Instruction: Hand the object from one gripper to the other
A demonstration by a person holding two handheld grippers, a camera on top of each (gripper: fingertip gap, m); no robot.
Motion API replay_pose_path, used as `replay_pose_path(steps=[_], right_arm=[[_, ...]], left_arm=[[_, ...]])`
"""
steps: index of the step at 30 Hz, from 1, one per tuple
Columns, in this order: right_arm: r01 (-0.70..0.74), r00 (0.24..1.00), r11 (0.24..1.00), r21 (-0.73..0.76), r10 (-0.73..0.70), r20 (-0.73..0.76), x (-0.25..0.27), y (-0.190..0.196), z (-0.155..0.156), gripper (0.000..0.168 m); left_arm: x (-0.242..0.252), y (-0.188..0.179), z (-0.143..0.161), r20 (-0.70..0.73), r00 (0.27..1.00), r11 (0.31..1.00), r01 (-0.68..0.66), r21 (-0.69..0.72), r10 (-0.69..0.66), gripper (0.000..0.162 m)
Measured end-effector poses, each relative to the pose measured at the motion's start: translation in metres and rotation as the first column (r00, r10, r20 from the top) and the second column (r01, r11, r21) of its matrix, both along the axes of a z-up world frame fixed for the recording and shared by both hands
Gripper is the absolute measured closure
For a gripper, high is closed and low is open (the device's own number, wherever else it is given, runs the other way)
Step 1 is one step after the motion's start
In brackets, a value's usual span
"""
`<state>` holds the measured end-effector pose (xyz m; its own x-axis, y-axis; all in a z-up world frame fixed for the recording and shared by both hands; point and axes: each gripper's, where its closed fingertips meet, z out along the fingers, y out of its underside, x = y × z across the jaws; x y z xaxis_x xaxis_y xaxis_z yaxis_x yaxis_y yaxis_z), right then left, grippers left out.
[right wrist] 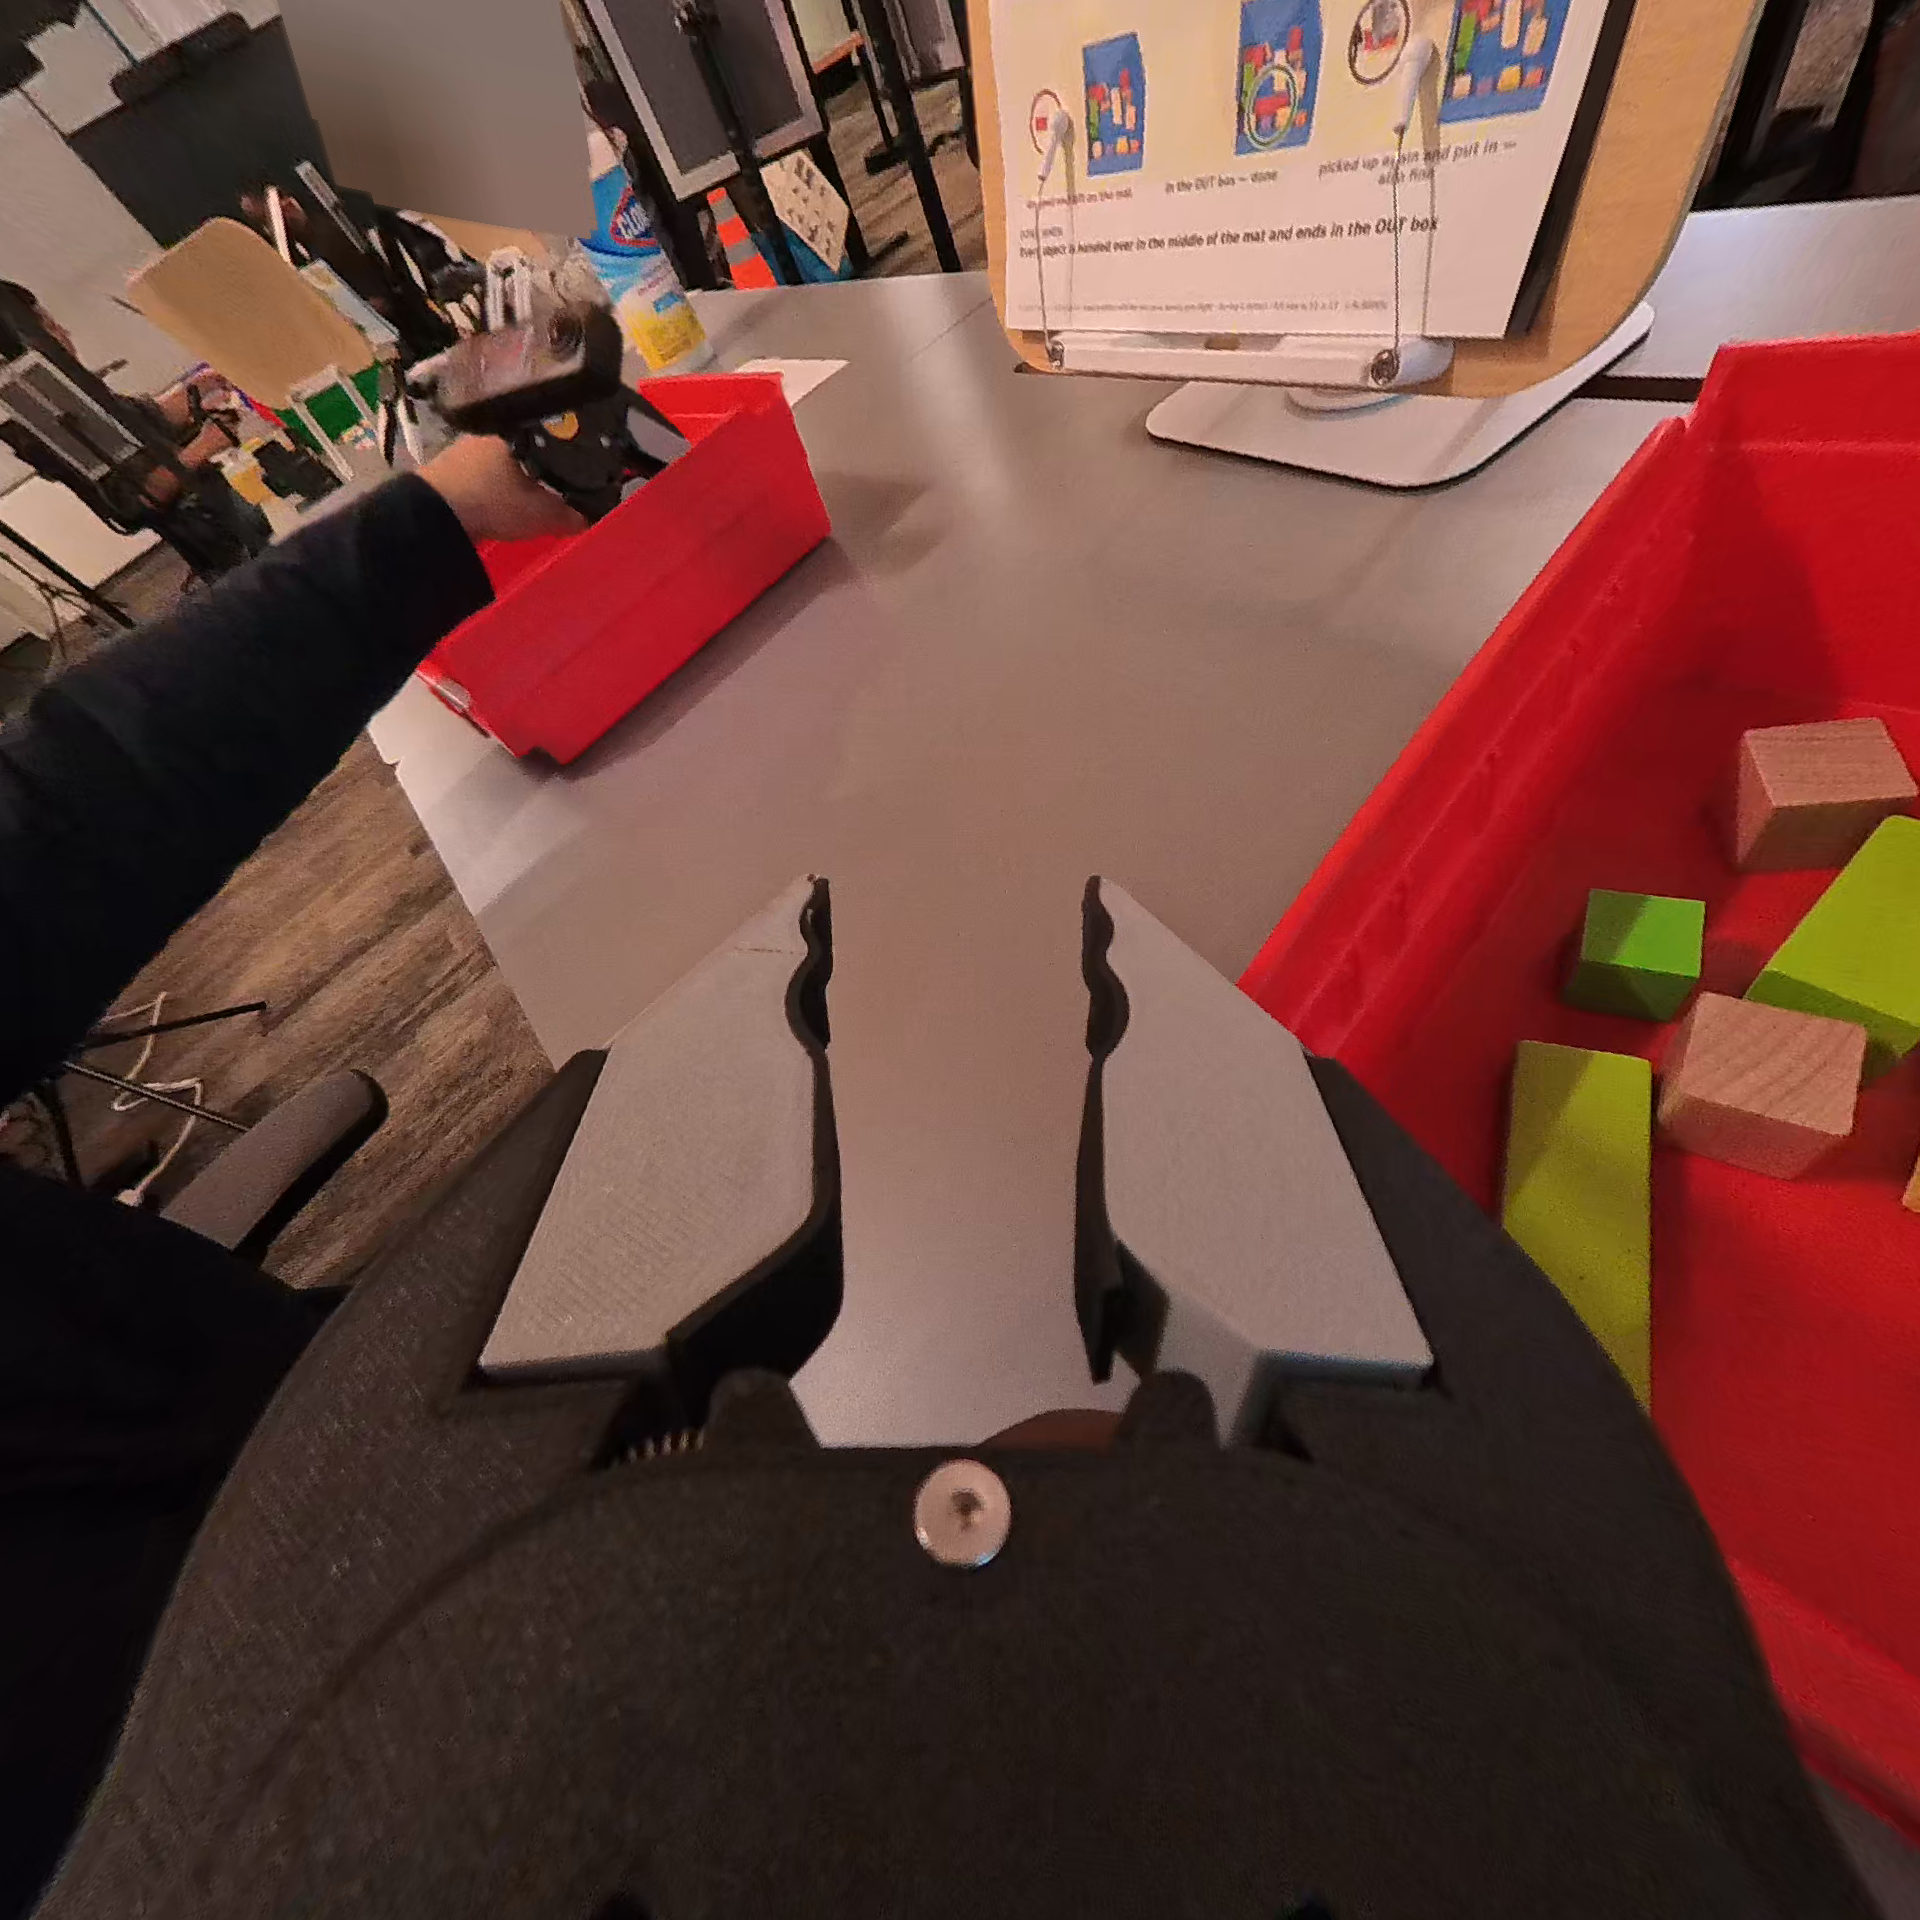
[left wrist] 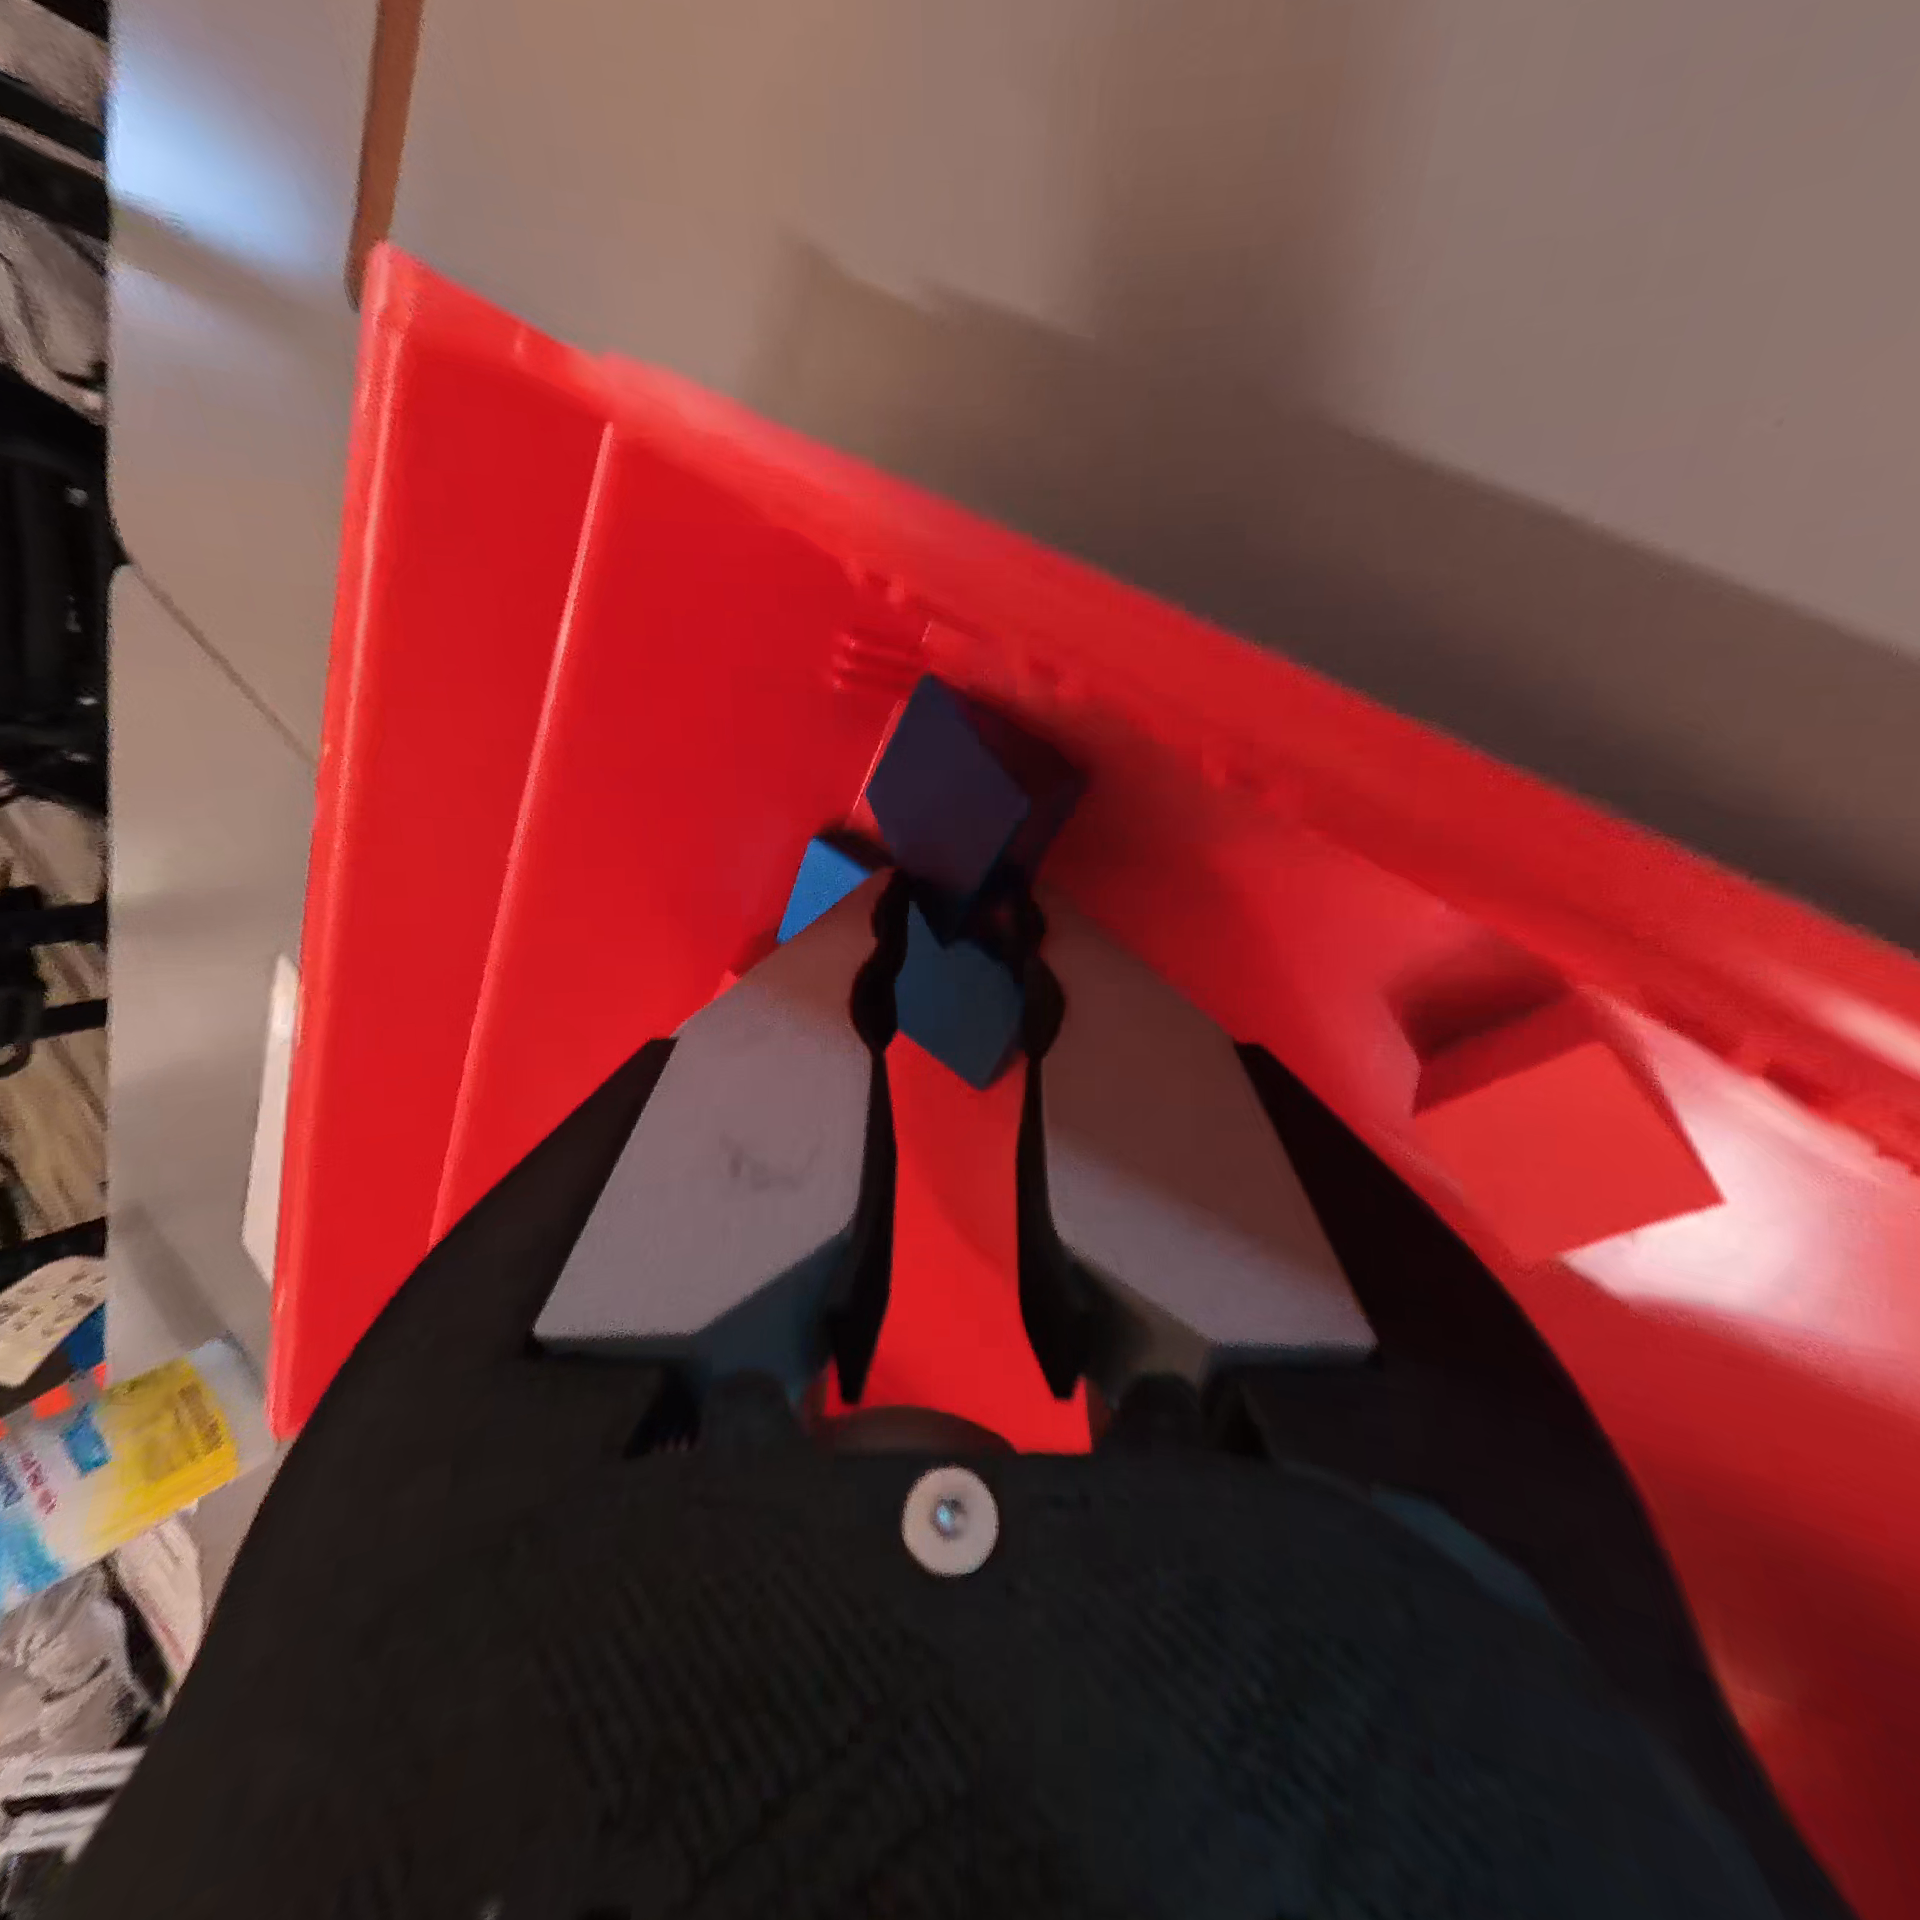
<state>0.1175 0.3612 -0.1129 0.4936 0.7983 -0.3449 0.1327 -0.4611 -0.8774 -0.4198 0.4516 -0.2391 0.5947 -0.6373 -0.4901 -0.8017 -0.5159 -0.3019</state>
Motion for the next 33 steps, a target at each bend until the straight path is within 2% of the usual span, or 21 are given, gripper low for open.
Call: replay_pose_path(steps=[3,5,8,9,13,14,16,18,21,25,29,33], right_arm=[[-0.028,0.999,1.000,0.010,0.029,-0.023,-0.002,-0.011,0.006,0.122],[-0.058,0.998,0.998,0.018,0.058,-0.009,-0.006,-0.021,0.007,0.122],[-0.099,0.995,0.994,0.051,0.099,0.007,-0.012,-0.035,0.013,0.122],[-0.115,0.993,0.991,0.064,0.115,0.003,-0.015,-0.040,0.017,0.122],[-0.173,0.982,0.980,0.099,0.180,-0.062,-0.034,-0.058,0.033,0.124],[-0.192,0.977,0.977,0.094,0.199,-0.074,-0.044,-0.061,0.032,0.124],[-0.256,0.966,0.965,0.060,0.257,-0.020,-0.067,-0.067,0.015,0.123],[-0.285,0.958,0.957,0.050,0.282,0.050,-0.082,-0.071,0.001,0.121],[-0.303,0.951,0.951,0.070,0.296,0.090,-0.088,-0.074,-0.005,0.122],[-0.279,0.960,0.959,0.048,0.278,0.035,-0.081,-0.068,0.000,0.123],[-0.242,0.970,0.970,0.014,0.242,0.026,-0.072,-0.057,-0.007,0.123],[-0.192,0.981,0.981,-0.032,0.193,0.023,-0.059,-0.050,-0.018,0.123]], left_arm=[[-0.008,-0.011,0.014,-0.014,1.000,0.995,-0.020,0.097,0.022,0.145],[-0.008,-0.023,0.034,0.040,0.998,0.984,-0.049,0.170,0.042,0.146],[-0.008,-0.044,0.069,0.159,0.985,0.956,-0.108,0.273,0.066,0.146],[-0.010,-0.052,0.080,0.199,0.977,0.942,-0.137,0.305,0.078,0.162],[-0.004,-0.079,0.124,0.458,0.887,0.881,-0.262,0.394,0.059,0.162],[-0.015,-0.081,0.117,0.442,0.889,0.876,-0.306,0.372,0.123,0.162],[-0.038,-0.085,0.085,0.338,0.908,0.887,-0.354,0.295,0.250,0.162],[-0.044,-0.089,0.061,0.343,0.883,0.889,-0.405,0.212,0.320,0.162],[-0.038,-0.088,0.052,0.423,0.849,0.888,-0.423,0.180,0.318,0.162],[-0.042,-0.088,0.037,0.425,0.821,0.889,-0.451,0.074,0.381,0.162],[-0.031,-0.078,0.033,0.508,0.760,0.888,-0.460,-0.021,0.406,0.161],[-0.015,-0.064,0.033,0.623,0.626,0.861,-0.481,-0.164,0.468,0.139]])
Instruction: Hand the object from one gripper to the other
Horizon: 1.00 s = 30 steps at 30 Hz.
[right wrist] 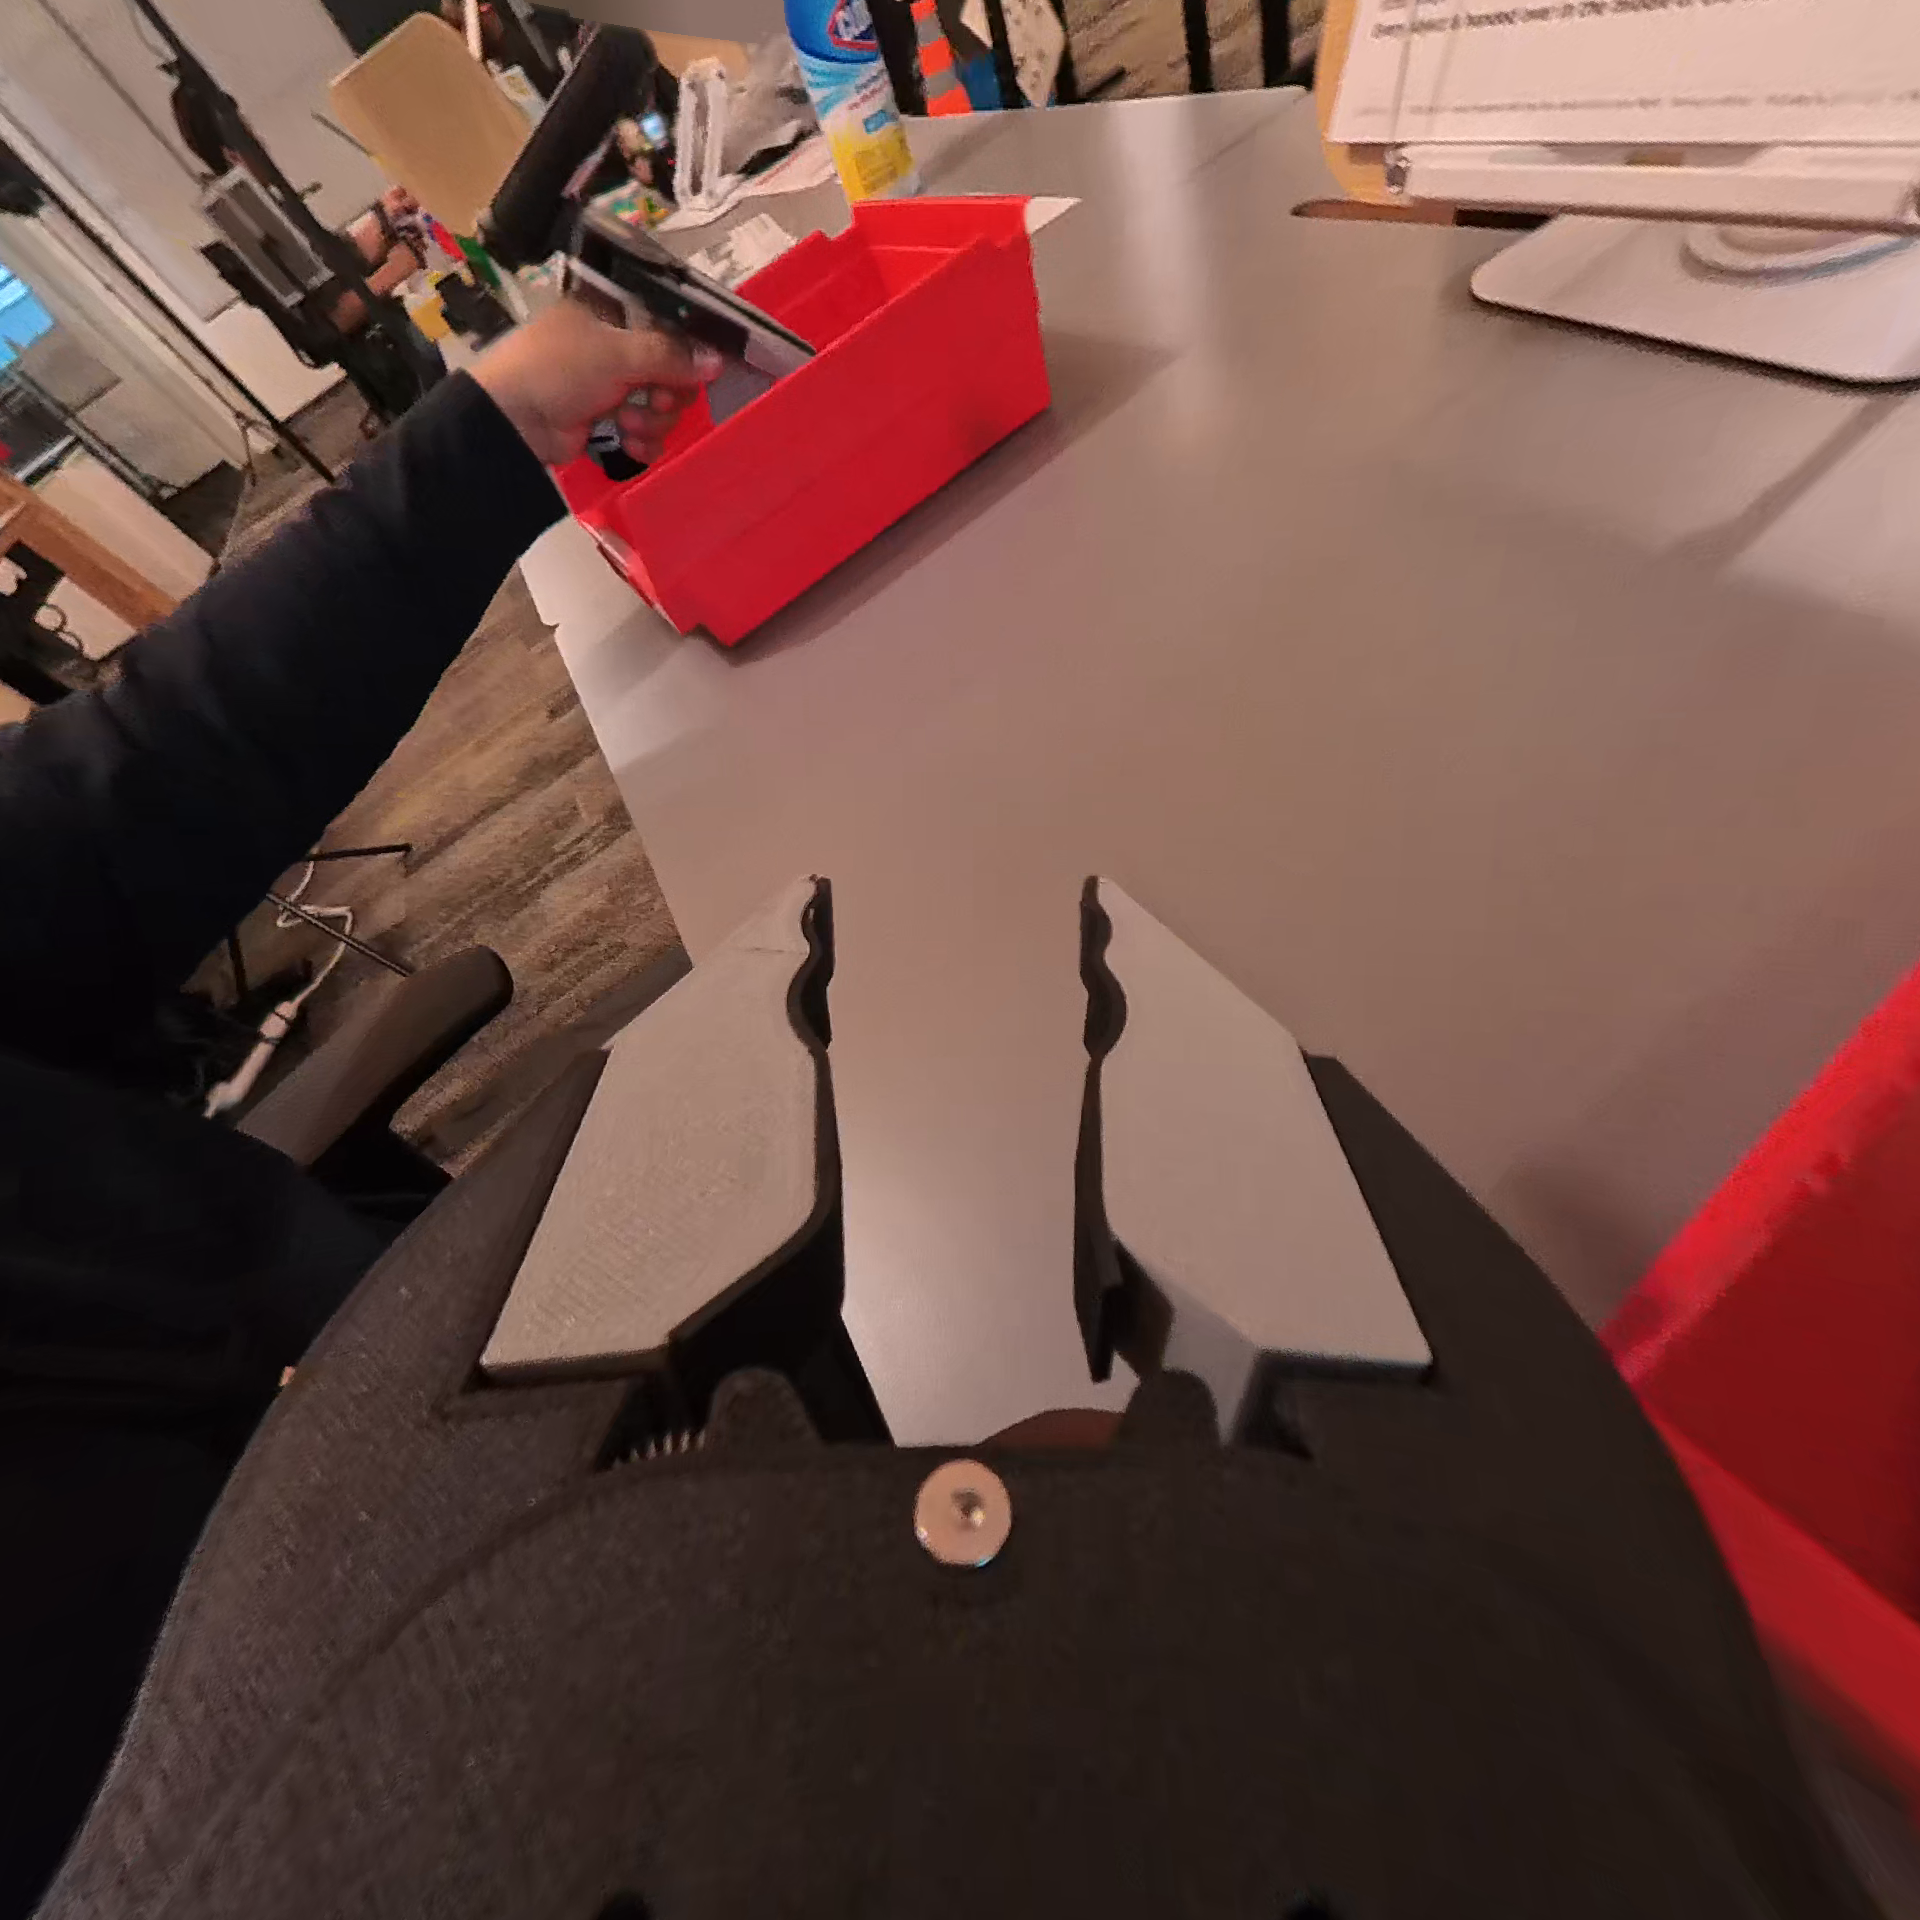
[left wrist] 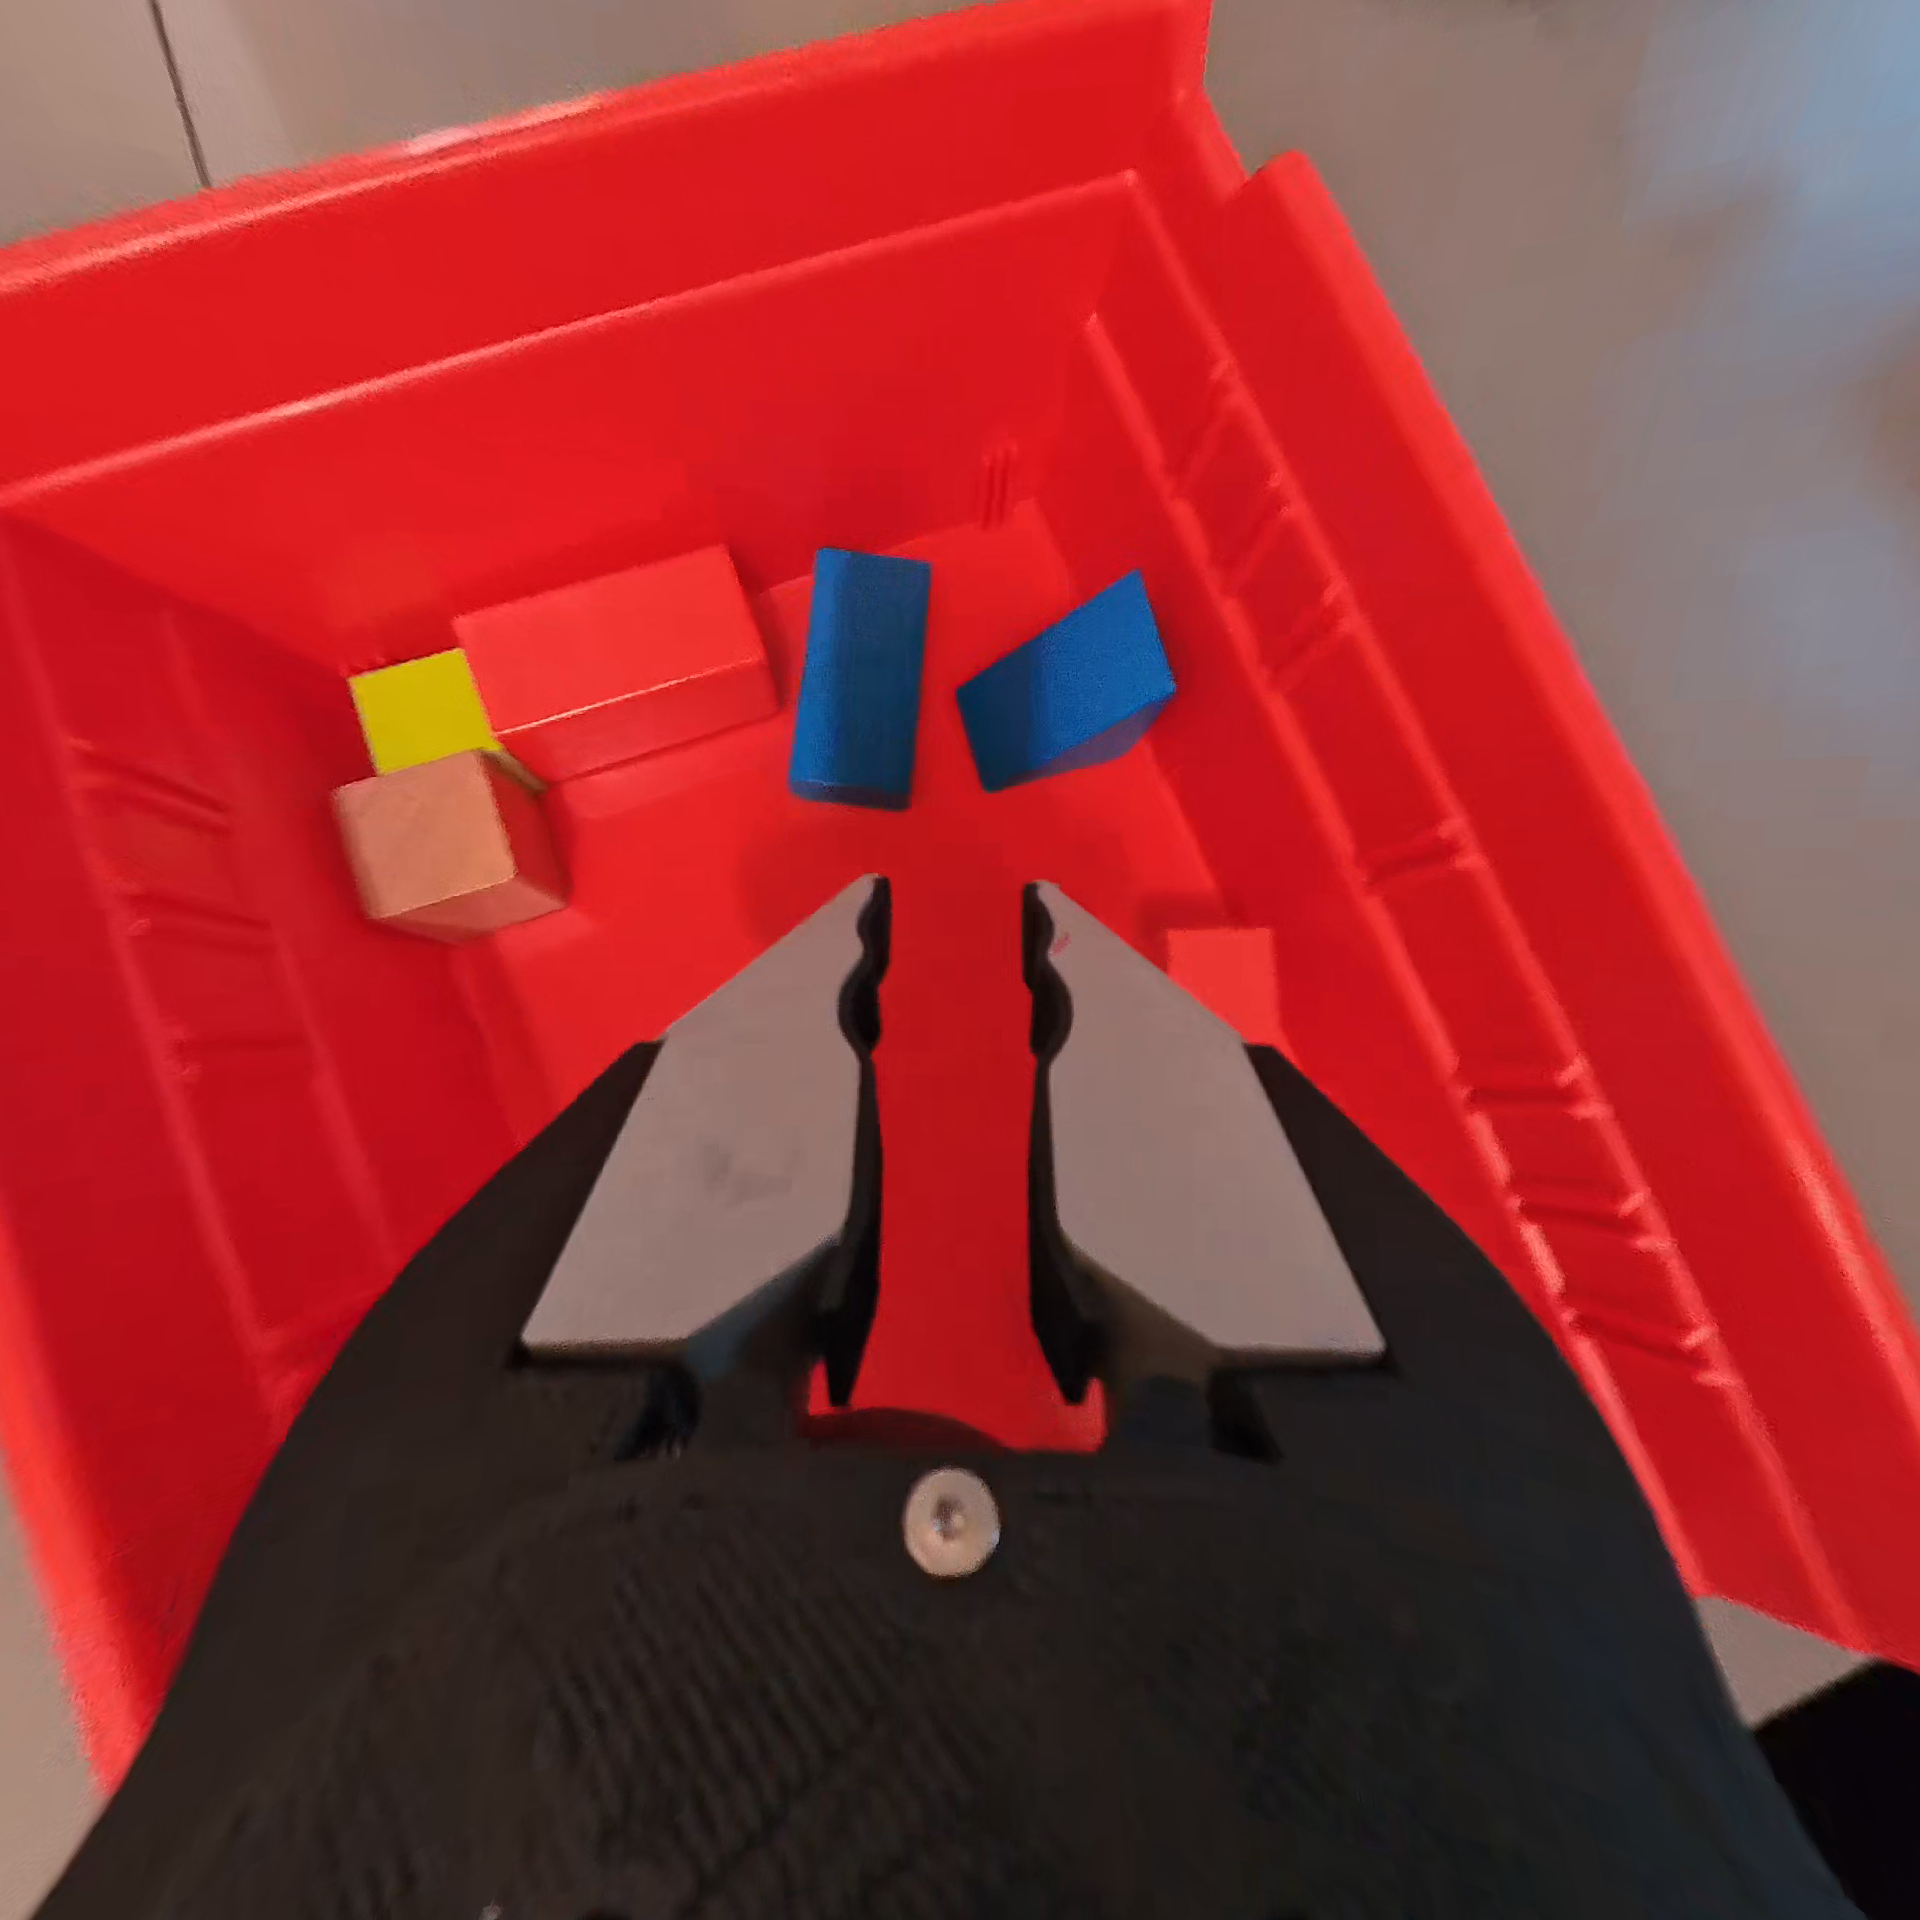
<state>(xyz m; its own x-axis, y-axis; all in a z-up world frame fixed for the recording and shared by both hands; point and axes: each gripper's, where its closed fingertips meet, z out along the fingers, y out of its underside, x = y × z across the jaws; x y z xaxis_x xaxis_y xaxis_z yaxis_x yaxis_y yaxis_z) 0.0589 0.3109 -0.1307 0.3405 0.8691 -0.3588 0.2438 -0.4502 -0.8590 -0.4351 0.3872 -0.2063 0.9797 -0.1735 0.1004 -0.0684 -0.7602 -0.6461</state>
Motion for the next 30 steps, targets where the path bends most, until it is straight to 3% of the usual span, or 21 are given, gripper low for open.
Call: replay_pose_path(steps=[8,12,15,17,20,24,30], right_arm=[[0.105,0.994,0.994,-0.006,-0.105,-0.019,0.014,0.008,0.019,0.123],[0.077,0.997,0.997,0.017,-0.076,-0.007,0.000,0.001,0.021,0.123],[0.036,0.999,0.999,0.014,-0.037,0.022,-0.008,-0.007,0.013,0.123],[0.012,0.999,1.000,0.010,-0.012,0.030,-0.007,-0.011,0.011,0.122],[0.018,1.000,1.000,0.002,-0.018,0.010,0.004,-0.010,0.013,0.123],[0.065,0.998,0.998,-0.015,-0.065,-0.008,0.023,-0.002,0.011,0.123],[0.084,0.996,0.994,-0.070,-0.086,-0.027,0.034,0.013,0.001,0.122]], left_arm=[[0.027,0.017,-0.015,0.096,0.995,0.998,0.034,-0.053,-0.029,0.129],[0.030,0.023,-0.027,-0.010,0.998,0.997,0.055,-0.055,-0.056,0.129],[0.045,0.024,-0.024,-0.058,0.980,0.981,0.190,-0.033,-0.191,0.122],[0.050,0.017,-0.022,-0.161,0.920,0.934,0.354,-0.044,-0.357,0.118],[0.027,0.016,-0.023,-0.368,0.810,0.887,0.446,-0.118,-0.456,0.104],[0.025,0.025,-0.017,-0.403,0.731,0.823,0.554,-0.121,-0.551,0.111],[0.034,0.046,-0.028,-0.419,0.634,0.748,0.632,-0.202,-0.650,0.100]])
